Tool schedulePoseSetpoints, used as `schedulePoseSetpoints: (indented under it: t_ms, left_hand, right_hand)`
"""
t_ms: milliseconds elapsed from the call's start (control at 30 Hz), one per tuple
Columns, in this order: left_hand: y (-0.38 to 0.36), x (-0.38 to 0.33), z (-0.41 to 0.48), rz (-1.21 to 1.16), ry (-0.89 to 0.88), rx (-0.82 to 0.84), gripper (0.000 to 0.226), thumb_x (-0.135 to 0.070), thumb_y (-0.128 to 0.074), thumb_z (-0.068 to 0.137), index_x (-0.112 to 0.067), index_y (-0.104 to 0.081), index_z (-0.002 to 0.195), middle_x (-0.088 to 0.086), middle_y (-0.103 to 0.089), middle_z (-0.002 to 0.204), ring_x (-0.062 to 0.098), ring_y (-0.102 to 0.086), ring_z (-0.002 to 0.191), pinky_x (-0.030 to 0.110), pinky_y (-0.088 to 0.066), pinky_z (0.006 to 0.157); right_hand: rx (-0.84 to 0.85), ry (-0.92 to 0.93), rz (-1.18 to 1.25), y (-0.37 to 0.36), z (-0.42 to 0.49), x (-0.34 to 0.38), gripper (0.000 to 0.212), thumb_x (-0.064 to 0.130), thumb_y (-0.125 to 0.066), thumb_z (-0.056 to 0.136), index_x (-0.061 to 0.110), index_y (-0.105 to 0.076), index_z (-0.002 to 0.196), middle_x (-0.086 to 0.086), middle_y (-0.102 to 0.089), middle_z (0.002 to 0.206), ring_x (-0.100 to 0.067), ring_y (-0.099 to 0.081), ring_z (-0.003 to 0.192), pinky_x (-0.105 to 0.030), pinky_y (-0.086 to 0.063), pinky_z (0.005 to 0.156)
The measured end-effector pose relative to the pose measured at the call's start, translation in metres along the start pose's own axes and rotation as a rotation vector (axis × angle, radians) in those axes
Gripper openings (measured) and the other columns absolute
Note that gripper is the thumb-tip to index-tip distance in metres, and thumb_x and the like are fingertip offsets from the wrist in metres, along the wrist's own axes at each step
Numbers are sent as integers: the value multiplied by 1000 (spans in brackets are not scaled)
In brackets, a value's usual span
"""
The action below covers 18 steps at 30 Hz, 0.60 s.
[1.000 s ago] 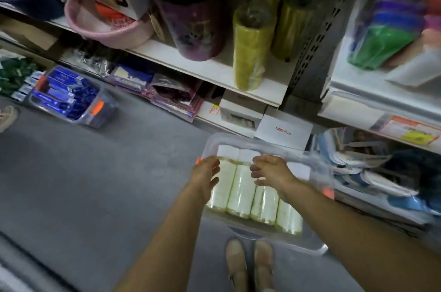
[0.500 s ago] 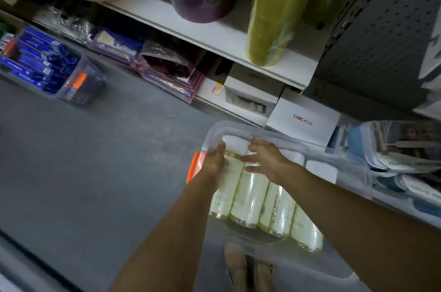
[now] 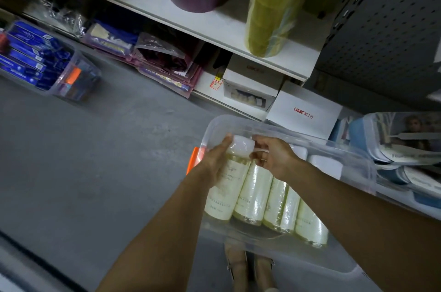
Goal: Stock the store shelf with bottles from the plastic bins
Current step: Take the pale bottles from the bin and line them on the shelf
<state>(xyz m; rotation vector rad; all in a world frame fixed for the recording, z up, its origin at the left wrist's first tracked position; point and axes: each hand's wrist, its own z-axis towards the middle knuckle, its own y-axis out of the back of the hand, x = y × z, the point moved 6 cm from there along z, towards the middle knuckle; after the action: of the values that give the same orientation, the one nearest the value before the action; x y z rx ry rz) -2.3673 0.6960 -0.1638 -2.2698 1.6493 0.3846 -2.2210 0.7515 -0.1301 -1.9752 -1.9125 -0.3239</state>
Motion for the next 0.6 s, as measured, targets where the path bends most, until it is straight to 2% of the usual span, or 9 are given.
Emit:
schedulePoseSetpoints:
  t_ms: [100, 167, 233, 333, 467, 600]
  left_hand:
    - [-3, -2, -5, 192, -139, 43, 85, -77, -78, 58, -19, -68, 118, 7, -76, 103, 30, -74, 95, 52, -57, 90]
    - [-3, -6, -10, 243, -201, 36, 88, -77, -82, 54, -22, -64, 121, 6, -76, 105, 29, -73, 97, 54, -57, 88]
    - [-6, -14, -25, 278, -265, 75, 82, -72, -82, 60, -22, -63, 121, 4, -76, 106, 26, -73, 97, 52, -58, 89]
    - [-9, -22, -49, 298, -355, 141, 62, -52, -81, 73, -15, -64, 120, 7, -75, 107, 25, -73, 97, 48, -59, 89]
    - [-8, -28, -79, 283, -435, 101, 67, -46, -87, 67, -13, -64, 121, 9, -75, 108, 28, -73, 99, 45, -60, 85]
    - [-9, -41, -118, 221, -480, 23, 46, -39, -80, 79, -14, -69, 116, 7, -76, 104, 27, -73, 97, 37, -60, 80]
  right_hand:
    - [19, 31, 45, 5, -10, 1, 24, 7, -49, 98, 6, -70, 111, -7, -63, 81, -21, -58, 60, -27, -44, 54]
    - [46, 60, 41, 5, -18, 5, 26, 7, -49, 98, 6, -72, 110, -6, -63, 82, -20, -58, 62, -26, -45, 55]
    - [59, 80, 19, 4, -27, 8, 25, 8, -51, 96, 7, -73, 108, -7, -64, 85, -19, -58, 63, -26, -45, 57]
    - [70, 92, -21, 7, -42, 10, 27, 8, -50, 96, 10, -76, 102, -4, -62, 81, -18, -57, 63, -26, -44, 60]
    - [137, 88, -18, 8, -70, 15, 30, 7, -47, 97, 11, -76, 101, -2, -62, 78, -18, -58, 71, -28, -44, 66]
    - [186, 95, 15, 11, -100, 23, 27, 18, -50, 99, 11, -71, 114, -4, -68, 91, -20, -61, 87, -31, -47, 77]
